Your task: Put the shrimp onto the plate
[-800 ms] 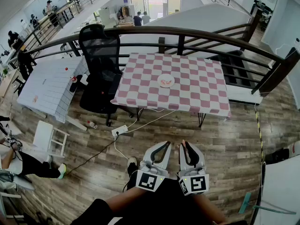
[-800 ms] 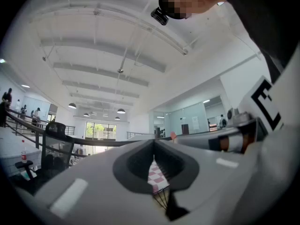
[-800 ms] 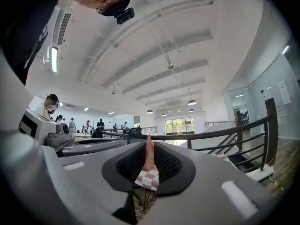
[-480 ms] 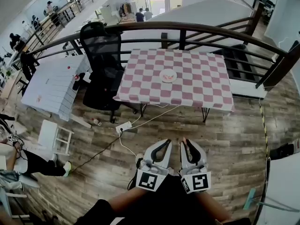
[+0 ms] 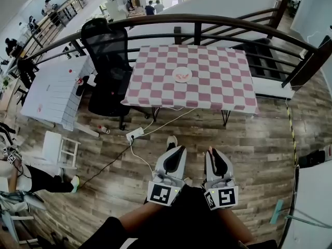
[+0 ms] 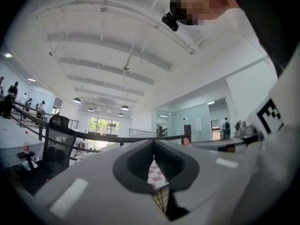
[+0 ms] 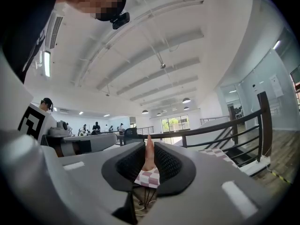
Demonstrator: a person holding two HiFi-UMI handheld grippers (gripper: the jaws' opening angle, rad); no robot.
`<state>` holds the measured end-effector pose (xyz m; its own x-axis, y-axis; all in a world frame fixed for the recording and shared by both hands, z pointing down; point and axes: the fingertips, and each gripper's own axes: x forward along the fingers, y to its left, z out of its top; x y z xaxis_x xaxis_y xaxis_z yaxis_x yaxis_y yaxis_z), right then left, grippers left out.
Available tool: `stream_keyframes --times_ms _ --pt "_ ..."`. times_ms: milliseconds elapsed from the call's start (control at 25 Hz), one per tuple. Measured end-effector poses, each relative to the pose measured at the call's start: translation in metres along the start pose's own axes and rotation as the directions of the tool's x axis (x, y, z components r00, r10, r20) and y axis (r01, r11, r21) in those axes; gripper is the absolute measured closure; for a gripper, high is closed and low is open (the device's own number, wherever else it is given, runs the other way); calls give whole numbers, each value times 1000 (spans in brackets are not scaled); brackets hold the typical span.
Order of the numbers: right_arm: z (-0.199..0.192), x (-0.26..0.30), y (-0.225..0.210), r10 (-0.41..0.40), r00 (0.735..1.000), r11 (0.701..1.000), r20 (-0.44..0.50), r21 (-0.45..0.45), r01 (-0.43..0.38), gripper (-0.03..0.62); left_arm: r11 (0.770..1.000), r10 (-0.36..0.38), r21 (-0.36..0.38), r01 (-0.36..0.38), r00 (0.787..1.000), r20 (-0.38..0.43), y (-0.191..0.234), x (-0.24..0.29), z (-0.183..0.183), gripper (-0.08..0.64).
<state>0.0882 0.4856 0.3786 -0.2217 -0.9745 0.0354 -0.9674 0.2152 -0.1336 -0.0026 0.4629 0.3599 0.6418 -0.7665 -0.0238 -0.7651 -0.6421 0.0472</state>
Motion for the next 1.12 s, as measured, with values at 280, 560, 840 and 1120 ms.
stream_keyframes --times_ms 280,560,840,1120 --pt "4 17 -13 -19 1000 1000 8 -14 19 534 1000 -26 -11 25 1000 -10 9 21 -7 552" --pt "-5 61 -30 -40 999 999 -19 -5 40 534 1000 -13 -28 13 1000 -17 46 61 -18 552" --pt "-6 134 -50 -23 998 1000 -65 -12 23 534 998 36 -59 -38 999 -32 103 121 -27 552" --pt "-7 221 -71 -29 993 999 -114 -31 26 534 995 32 -92 -36 999 -42 160 191 -30 551"
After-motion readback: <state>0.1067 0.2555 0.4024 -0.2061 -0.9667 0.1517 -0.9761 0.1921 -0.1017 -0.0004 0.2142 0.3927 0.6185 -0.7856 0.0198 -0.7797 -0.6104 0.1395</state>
